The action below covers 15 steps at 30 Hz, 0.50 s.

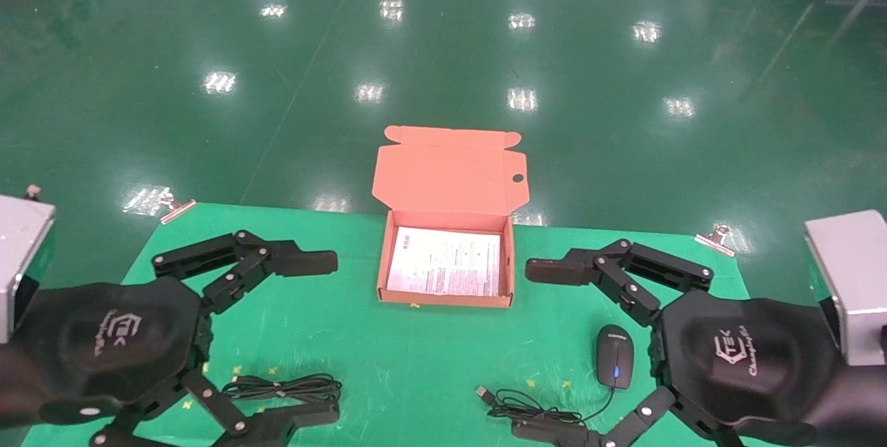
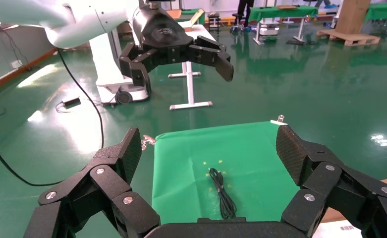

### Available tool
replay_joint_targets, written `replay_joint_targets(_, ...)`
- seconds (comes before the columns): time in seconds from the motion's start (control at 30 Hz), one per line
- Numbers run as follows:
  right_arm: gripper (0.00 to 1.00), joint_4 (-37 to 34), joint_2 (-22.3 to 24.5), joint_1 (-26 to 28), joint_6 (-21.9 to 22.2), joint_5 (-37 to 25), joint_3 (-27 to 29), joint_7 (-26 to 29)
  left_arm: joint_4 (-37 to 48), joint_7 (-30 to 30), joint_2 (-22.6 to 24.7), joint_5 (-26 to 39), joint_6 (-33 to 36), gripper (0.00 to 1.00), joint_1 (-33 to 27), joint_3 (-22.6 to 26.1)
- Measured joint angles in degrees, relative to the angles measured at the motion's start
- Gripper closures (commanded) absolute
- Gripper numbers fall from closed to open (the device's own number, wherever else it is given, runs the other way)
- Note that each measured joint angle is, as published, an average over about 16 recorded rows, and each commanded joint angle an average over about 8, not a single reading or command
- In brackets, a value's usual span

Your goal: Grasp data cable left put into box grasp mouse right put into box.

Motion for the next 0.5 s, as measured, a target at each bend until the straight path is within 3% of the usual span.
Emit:
replay_joint_targets(0.23, 0.00, 0.8, 0.6, 3.1, -1.2, -6.9, -2.1, -2.4, -0.8, -0.7, 0.6, 6.8, 0.0, 0.00, -3.6, 2.7)
replay_joint_targets(0.5, 0.00, 2.3, -0.3, 10.3, -2.8, -21.3, -8.0, -7.7, -1.8, -1.5, 2.9, 19.7, 0.1, 0.00, -10.0, 8.1)
